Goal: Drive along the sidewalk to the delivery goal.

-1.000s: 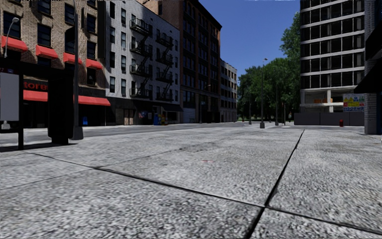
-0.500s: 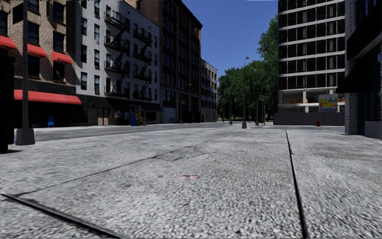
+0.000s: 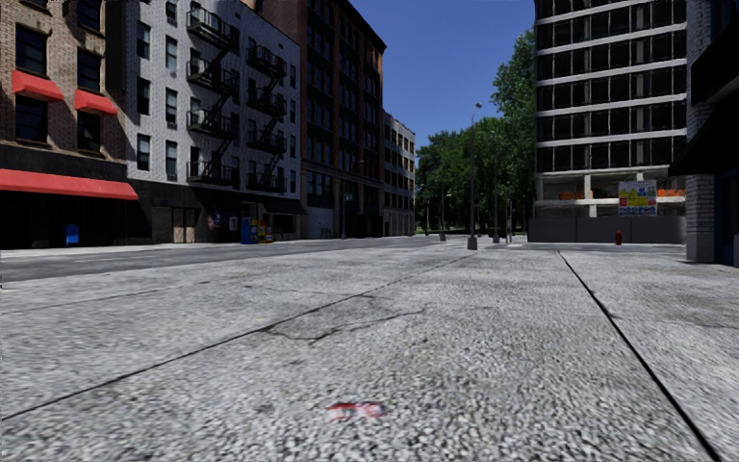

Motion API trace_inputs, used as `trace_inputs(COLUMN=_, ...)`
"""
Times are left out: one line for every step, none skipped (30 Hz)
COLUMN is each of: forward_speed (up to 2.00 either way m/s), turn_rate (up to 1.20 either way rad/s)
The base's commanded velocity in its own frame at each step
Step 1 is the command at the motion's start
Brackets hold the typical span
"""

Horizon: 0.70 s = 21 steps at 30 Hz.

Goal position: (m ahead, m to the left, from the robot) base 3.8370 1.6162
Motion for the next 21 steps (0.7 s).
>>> trace_inputs(forward_speed=2.00, turn_rate=-0.01)
trace_inputs(forward_speed=2.00, turn_rate=0.00)
trace_inputs(forward_speed=2.00, turn_rate=0.00)
trace_inputs(forward_speed=2.00, turn_rate=0.00)
trace_inputs(forward_speed=2.00, turn_rate=0.00)
trace_inputs(forward_speed=2.00, turn_rate=0.00)
trace_inputs(forward_speed=2.00, turn_rate=0.00)
trace_inputs(forward_speed=2.00, turn_rate=0.00)
trace_inputs(forward_speed=2.00, turn_rate=0.00)
trace_inputs(forward_speed=2.00, turn_rate=0.00)
trace_inputs(forward_speed=2.00, turn_rate=0.00)
trace_inputs(forward_speed=2.00, turn_rate=0.00)
trace_inputs(forward_speed=2.00, turn_rate=0.00)
trace_inputs(forward_speed=2.00, turn_rate=0.00)
trace_inputs(forward_speed=2.00, turn_rate=0.00)
trace_inputs(forward_speed=2.00, turn_rate=0.00)
trace_inputs(forward_speed=2.00, turn_rate=0.00)
trace_inputs(forward_speed=2.00, turn_rate=0.00)
trace_inputs(forward_speed=2.00, turn_rate=0.00)
trace_inputs(forward_speed=2.00, turn_rate=0.00)
trace_inputs(forward_speed=2.00, turn_rate=0.00)
